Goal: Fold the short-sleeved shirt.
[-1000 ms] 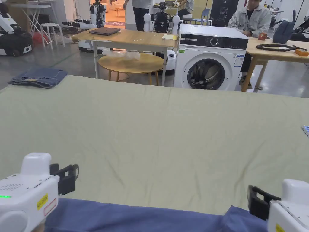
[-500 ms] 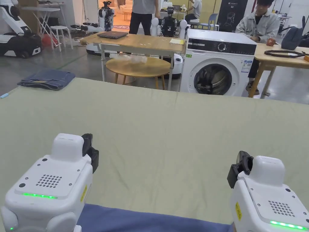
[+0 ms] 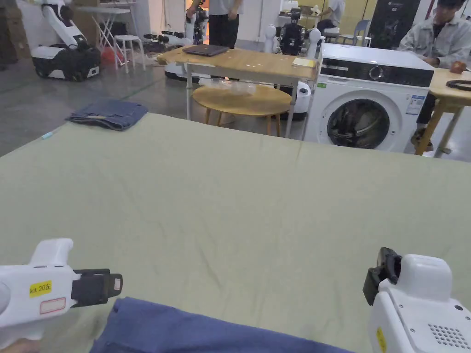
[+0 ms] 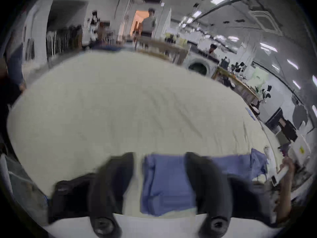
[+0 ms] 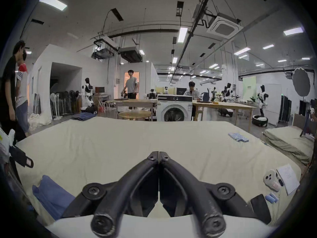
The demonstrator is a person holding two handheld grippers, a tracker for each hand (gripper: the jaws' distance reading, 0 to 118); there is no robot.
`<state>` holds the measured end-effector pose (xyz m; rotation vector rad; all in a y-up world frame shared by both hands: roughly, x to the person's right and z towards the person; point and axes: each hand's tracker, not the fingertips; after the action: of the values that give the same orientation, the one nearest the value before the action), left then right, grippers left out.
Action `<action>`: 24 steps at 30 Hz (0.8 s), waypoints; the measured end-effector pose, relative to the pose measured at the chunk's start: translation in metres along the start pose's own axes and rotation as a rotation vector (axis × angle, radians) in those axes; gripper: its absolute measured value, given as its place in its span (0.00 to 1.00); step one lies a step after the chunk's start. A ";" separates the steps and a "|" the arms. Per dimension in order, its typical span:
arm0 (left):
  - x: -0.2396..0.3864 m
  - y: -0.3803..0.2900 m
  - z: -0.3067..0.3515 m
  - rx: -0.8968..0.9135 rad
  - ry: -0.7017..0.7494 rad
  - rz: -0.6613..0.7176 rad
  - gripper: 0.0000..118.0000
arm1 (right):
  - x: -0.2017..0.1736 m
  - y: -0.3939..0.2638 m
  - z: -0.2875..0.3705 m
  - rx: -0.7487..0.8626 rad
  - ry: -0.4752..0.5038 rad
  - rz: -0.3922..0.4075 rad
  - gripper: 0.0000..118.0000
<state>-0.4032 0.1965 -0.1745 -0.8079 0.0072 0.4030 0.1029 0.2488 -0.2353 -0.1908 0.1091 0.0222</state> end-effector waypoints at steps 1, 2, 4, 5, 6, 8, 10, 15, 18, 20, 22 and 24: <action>-0.014 -0.003 -0.006 -0.058 -0.001 0.001 0.58 | -0.001 -0.003 -0.001 -0.010 0.006 0.003 0.00; -0.022 -0.006 -0.011 -0.091 -0.034 0.020 0.56 | -0.002 -0.005 -0.002 -0.021 0.012 0.007 0.00; -0.033 -0.016 -0.018 -0.182 -0.064 0.074 0.67 | -0.003 -0.010 -0.004 -0.035 0.018 0.004 0.00; -0.041 -0.019 -0.024 -0.199 -0.116 0.103 0.70 | -0.004 -0.013 -0.004 -0.041 0.022 0.002 0.00; -0.049 -0.023 -0.031 -0.223 -0.169 0.131 0.71 | -0.004 -0.015 -0.005 -0.047 0.023 -0.001 0.00; -0.053 -0.032 -0.039 -0.267 -0.276 0.232 0.71 | -0.004 -0.019 -0.005 -0.057 0.026 -0.008 0.00; -0.058 -0.039 -0.054 -0.288 -0.372 0.264 0.74 | -0.003 -0.022 -0.004 -0.066 0.025 -0.012 0.00; -0.053 -0.044 -0.068 -0.250 -0.566 0.407 0.77 | 0.001 -0.024 -0.001 -0.077 0.018 -0.021 0.00; -0.080 -0.037 -0.096 -0.288 -0.651 0.408 0.61 | 0.005 -0.025 0.001 -0.078 0.013 -0.026 0.00; -0.062 -0.035 -0.096 -0.298 -0.590 0.369 0.06 | 0.008 -0.025 0.002 -0.081 0.009 -0.026 0.00; -0.055 -0.038 -0.105 -0.331 -0.436 0.321 0.03 | 0.010 -0.025 0.004 -0.082 0.002 -0.026 0.00; -0.043 -0.052 -0.095 -0.313 -0.467 0.364 0.03 | 0.013 -0.025 0.006 -0.084 -0.003 -0.022 0.00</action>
<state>-0.4103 0.0826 -0.1968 -1.0071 -0.3552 0.9479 0.1174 0.2255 -0.2266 -0.2762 0.1030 0.0051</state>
